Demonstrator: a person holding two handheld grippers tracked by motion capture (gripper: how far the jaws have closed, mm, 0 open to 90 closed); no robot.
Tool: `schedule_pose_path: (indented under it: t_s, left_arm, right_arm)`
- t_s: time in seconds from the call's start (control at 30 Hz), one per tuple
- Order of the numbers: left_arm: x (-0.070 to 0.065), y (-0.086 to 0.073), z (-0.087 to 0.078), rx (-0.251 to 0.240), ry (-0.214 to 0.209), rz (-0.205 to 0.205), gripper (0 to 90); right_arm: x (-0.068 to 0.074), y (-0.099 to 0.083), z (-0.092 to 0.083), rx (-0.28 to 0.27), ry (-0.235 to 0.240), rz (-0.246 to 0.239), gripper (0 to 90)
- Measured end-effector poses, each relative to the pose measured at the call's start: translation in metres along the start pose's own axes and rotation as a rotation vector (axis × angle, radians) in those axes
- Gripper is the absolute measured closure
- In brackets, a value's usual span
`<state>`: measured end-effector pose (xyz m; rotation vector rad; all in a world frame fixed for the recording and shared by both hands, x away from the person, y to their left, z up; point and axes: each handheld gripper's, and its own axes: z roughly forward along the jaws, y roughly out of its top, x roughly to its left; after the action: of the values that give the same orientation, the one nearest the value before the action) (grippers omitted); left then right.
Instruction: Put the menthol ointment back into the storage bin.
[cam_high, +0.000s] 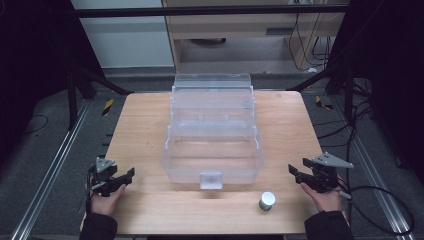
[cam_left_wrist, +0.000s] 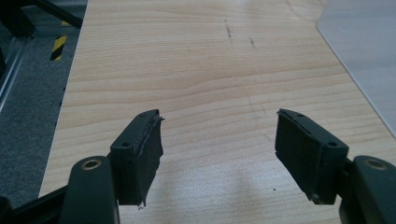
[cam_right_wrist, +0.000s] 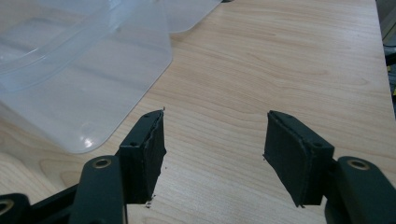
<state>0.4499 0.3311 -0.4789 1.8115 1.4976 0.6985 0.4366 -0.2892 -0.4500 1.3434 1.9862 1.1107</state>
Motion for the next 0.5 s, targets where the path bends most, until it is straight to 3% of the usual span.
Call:
schedule_pose_path:
  t_s: [0.2,0.3,0.33,0.37,0.5]
  left_arm:
    - [0.001,0.000,0.001,0.005,-0.005,-0.005,31.3]
    - [0.001,0.000,0.001,0.006,-0.008,-0.004,31.4]
    - [0.001,0.000,0.001,0.006,-0.008,-0.004,31.4]
    - [0.000,0.000,0.001,0.008,-0.009,-0.001,31.4]
    - [0.000,0.000,0.001,0.011,-0.009,0.006,31.5]
  right_arm:
    - [0.004,0.021,-0.005,0.036,0.049,-0.054,39.1]
    - [0.009,0.031,-0.009,0.050,0.072,-0.124,37.7]
    - [0.009,0.031,-0.009,0.050,0.072,-0.124,37.7]
    - [0.013,0.038,-0.010,0.068,0.093,-0.177,37.0]
    - [0.021,0.048,-0.011,0.128,0.140,-0.252,38.7]
